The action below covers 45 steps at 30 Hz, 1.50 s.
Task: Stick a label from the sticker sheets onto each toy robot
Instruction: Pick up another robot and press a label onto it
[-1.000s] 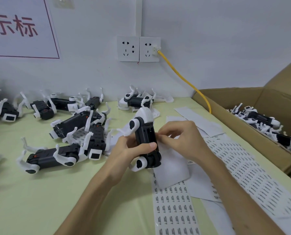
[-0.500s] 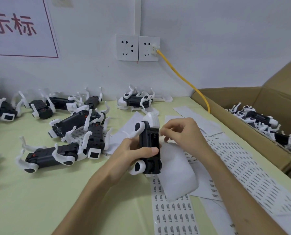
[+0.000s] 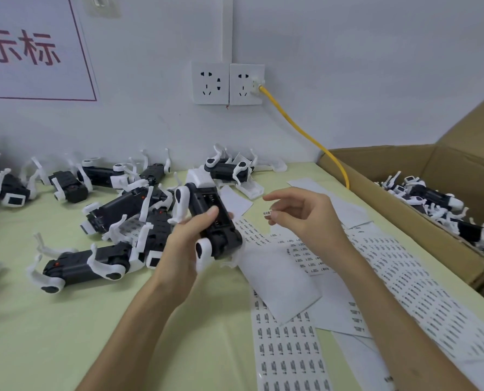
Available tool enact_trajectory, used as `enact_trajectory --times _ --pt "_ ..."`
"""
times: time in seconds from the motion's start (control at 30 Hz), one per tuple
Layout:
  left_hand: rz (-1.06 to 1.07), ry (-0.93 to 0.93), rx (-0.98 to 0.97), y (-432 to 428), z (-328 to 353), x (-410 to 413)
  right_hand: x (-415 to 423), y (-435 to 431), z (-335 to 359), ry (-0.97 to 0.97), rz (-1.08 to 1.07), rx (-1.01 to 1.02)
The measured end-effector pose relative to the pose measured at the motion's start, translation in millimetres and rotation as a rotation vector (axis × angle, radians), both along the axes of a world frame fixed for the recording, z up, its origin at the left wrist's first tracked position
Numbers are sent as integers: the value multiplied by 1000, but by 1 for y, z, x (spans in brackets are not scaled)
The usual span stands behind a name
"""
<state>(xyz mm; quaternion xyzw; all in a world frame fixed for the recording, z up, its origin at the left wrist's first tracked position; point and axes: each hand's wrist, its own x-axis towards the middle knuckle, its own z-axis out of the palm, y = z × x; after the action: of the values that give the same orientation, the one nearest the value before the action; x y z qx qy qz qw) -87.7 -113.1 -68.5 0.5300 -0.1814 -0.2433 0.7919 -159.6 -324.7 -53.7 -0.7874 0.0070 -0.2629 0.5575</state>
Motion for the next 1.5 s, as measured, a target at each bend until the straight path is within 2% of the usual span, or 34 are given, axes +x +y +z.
enact_trajectory --times 0.2,0.3,0.47,0.6,0.7,0.9,1.0,1.4,1.5 --pt "-169 -58 57 -3 0 -6 0 13 -7 11 18 -311" --pt "-188 -110 93 -5 -1 -8 1 13 -10 26 -6 -377" --pt "-159 -79 89 -7 -3 -8 3 14 -12 -2 -75 -415" --pt "-139 -29 35 -10 -4 -13 5 24 -17 -46 -240 -360" --pt "-119 23 -22 -12 -4 -14 8 31 -20 26 -375 -179" --pt "-92 45 -68 -15 -4 -19 10 37 -21 108 -242 200" --pt "-80 32 -53 -19 -6 -20 11 39 -23 102 -223 283" --pt "-54 -87 -4 -20 -12 -18 9 39 -20 121 -255 255" --pt "-22 -96 -12 -22 -14 -18 8 41 -19 76 -297 144"
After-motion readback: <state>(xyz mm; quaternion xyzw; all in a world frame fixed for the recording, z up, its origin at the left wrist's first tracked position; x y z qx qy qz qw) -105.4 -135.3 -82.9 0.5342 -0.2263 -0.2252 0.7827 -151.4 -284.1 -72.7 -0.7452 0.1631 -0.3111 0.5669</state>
